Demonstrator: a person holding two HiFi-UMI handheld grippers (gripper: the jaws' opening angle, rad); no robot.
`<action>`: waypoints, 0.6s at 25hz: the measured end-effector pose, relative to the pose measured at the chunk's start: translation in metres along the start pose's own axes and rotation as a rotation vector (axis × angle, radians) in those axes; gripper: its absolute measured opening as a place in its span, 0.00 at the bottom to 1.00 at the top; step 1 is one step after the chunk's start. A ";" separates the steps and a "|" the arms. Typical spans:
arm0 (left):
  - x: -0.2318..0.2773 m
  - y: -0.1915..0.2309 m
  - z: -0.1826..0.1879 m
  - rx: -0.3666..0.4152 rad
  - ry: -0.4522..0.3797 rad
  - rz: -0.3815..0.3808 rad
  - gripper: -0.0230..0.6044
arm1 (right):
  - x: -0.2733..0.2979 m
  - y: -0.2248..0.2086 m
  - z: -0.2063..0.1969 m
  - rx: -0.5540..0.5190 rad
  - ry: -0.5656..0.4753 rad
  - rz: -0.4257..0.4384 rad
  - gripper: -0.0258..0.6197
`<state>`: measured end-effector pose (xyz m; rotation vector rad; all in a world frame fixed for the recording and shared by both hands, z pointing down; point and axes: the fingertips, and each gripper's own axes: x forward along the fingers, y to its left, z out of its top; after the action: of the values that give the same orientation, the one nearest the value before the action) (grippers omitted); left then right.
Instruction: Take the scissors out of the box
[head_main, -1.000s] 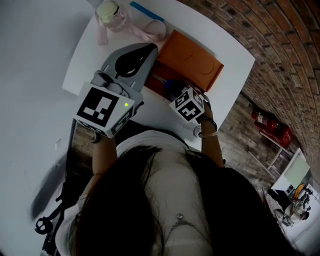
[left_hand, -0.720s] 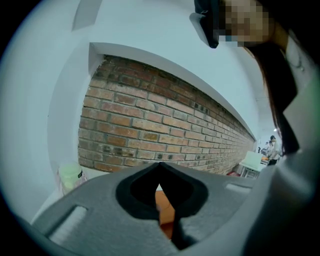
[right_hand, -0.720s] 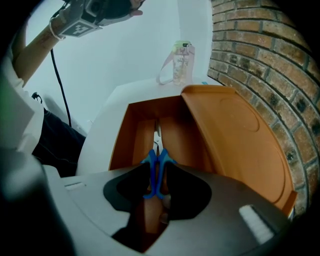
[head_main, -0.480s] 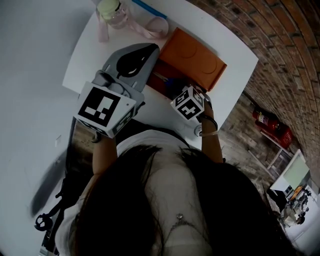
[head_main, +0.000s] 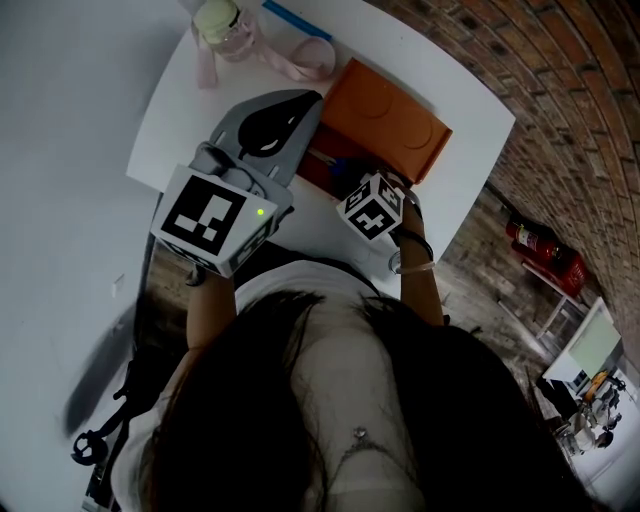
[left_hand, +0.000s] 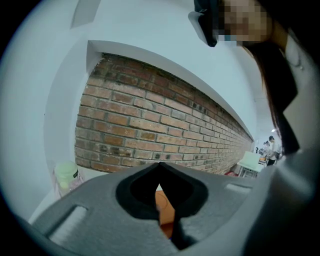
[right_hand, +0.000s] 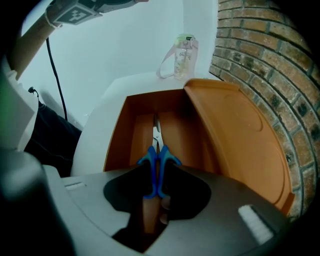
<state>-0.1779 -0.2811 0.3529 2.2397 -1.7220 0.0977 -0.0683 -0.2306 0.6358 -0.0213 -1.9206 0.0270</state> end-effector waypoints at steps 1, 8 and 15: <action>0.000 -0.001 0.003 0.000 -0.008 -0.003 0.04 | 0.000 0.000 0.000 0.003 0.003 -0.004 0.21; 0.000 -0.008 0.006 0.020 -0.014 -0.022 0.04 | 0.001 -0.001 0.000 0.002 0.007 -0.050 0.20; -0.010 -0.018 0.014 0.032 -0.043 -0.035 0.04 | 0.001 0.001 -0.001 0.003 0.045 -0.067 0.19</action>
<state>-0.1653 -0.2720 0.3333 2.3102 -1.7138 0.0705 -0.0673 -0.2296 0.6371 0.0437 -1.8748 -0.0157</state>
